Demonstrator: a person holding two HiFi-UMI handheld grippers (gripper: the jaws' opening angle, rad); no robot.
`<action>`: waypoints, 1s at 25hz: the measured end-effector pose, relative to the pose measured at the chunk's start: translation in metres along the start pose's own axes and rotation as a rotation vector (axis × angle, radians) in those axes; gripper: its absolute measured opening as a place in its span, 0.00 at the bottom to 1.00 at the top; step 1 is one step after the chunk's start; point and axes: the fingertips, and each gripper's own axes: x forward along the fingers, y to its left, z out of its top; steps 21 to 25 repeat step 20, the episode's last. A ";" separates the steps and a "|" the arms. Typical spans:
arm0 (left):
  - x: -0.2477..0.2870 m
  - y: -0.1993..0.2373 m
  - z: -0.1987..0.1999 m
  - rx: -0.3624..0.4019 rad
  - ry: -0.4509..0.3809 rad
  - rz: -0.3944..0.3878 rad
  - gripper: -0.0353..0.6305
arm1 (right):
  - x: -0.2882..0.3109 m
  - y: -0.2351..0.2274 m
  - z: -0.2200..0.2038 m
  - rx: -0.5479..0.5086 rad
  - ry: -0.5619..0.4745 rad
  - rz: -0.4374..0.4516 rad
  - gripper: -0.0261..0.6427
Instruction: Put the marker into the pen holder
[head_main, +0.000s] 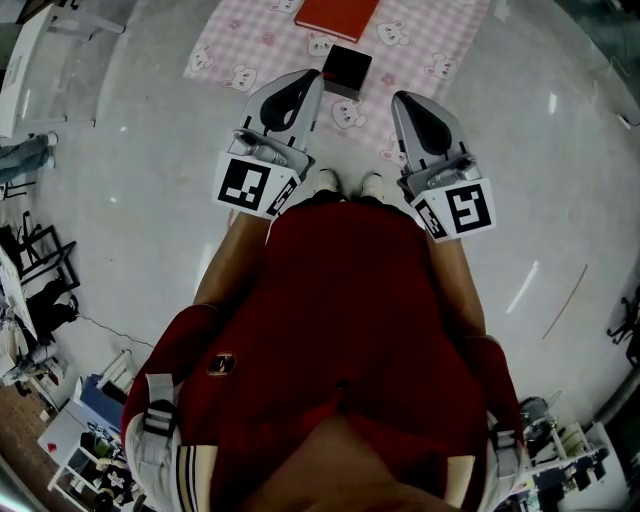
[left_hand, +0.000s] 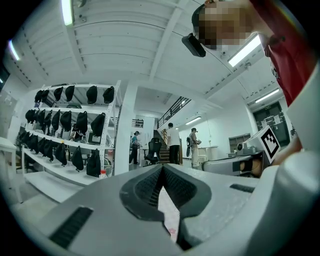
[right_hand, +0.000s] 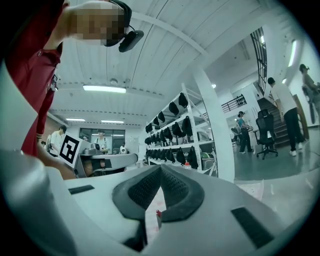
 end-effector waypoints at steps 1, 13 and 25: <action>-0.001 0.000 0.000 0.000 0.000 0.002 0.06 | 0.000 0.001 0.000 -0.002 0.001 0.002 0.04; -0.005 0.006 -0.005 -0.009 0.001 0.014 0.06 | 0.005 0.006 -0.004 -0.015 0.018 0.014 0.04; -0.003 0.012 -0.005 -0.010 -0.003 0.016 0.06 | 0.010 0.005 -0.004 -0.018 0.023 0.013 0.04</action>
